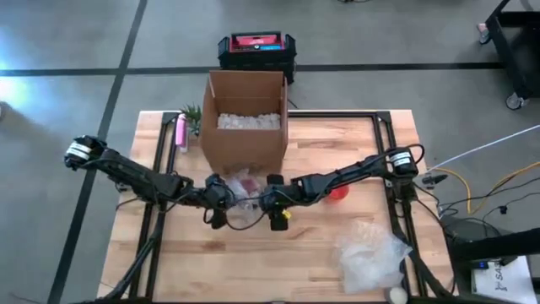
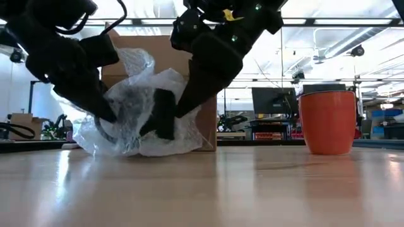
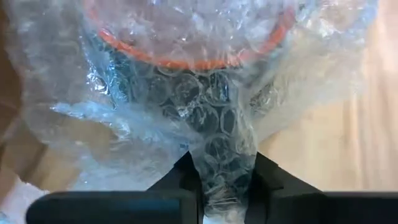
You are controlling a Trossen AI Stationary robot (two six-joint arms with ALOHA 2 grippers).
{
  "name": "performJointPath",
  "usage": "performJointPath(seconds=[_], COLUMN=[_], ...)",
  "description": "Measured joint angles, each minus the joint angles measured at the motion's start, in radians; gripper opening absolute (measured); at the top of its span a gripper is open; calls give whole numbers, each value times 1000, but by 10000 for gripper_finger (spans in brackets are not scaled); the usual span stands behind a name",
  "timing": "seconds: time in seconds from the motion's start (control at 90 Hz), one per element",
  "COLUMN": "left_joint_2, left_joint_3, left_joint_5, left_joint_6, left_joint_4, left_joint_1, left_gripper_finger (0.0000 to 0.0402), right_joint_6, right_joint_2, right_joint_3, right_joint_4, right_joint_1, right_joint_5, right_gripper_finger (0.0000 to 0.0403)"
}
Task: Wrap mug
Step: Wrap the black mug with transparent bubble wrap
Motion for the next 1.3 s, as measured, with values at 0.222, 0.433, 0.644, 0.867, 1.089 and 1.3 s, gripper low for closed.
performJointPath(seconds=[0.222,0.433,0.644,0.867,1.089,1.3], left_joint_2=[73,200,287,262,227,236], left_joint_3=[56,169,261,410,568,552], left_joint_5=[0,-10,18,44,-50,-203], left_joint_6=[-107,-125,-59,-39,1,52], left_joint_4=[14,8,-74,-403,-591,-492], left_joint_1=[-124,-219,-226,-224,-226,-186], left_gripper_finger=[46,53,114,209,247,215], right_joint_6=[16,70,70,77,77,81], right_joint_2=[0,0,0,-22,-48,-50], right_joint_3=[0,0,-1,-1,-1,-1], right_joint_4=[-57,-91,-90,-142,-154,-153], right_joint_1=[62,98,112,112,111,111], right_joint_5=[-3,-6,1,1,9,10], right_gripper_finger=[185,185,185,186,186,185])
